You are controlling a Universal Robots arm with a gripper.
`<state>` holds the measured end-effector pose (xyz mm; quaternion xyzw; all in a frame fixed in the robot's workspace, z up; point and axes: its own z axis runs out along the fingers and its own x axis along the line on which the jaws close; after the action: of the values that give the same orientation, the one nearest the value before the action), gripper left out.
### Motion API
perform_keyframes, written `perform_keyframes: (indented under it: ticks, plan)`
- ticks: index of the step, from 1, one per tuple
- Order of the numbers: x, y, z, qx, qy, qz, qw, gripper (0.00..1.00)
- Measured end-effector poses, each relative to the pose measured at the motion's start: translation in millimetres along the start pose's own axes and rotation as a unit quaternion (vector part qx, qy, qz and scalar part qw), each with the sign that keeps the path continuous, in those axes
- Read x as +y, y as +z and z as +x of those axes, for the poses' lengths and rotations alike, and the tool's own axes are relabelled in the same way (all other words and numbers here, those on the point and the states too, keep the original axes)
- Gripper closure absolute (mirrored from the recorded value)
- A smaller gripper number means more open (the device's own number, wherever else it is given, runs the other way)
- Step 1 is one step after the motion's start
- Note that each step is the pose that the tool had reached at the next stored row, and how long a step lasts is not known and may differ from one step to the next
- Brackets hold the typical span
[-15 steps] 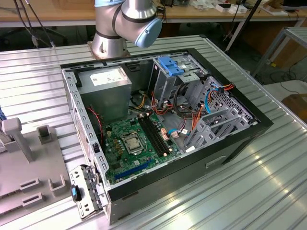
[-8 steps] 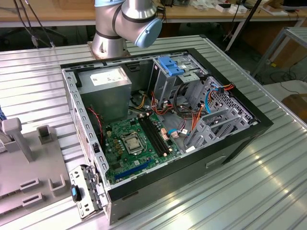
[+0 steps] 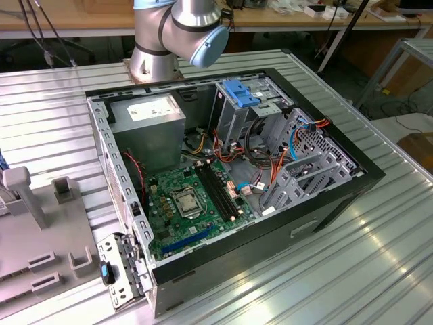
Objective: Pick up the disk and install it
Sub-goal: 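Pick up the disk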
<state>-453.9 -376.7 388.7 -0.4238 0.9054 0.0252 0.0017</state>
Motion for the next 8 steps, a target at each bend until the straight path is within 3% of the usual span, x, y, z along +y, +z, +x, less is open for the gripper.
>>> perform_keyframes:
  ticks: [2, 4, 6, 8]
  plan:
    - [0.0, 0.0, 0.0, 0.0009, -0.018, -0.0003, 0.9998, 0.89]
    - [0.0, 0.0, 0.0, 0.0024, -0.046, -0.0008, 0.9989, 0.89]
    - [0.0, 0.1, 0.0, 0.0040, -0.077, -0.0013, 0.9970, 0.89]
    - [0.0, 0.1, 0.0, 0.0055, -0.107, -0.0020, 0.9942, 0.89]
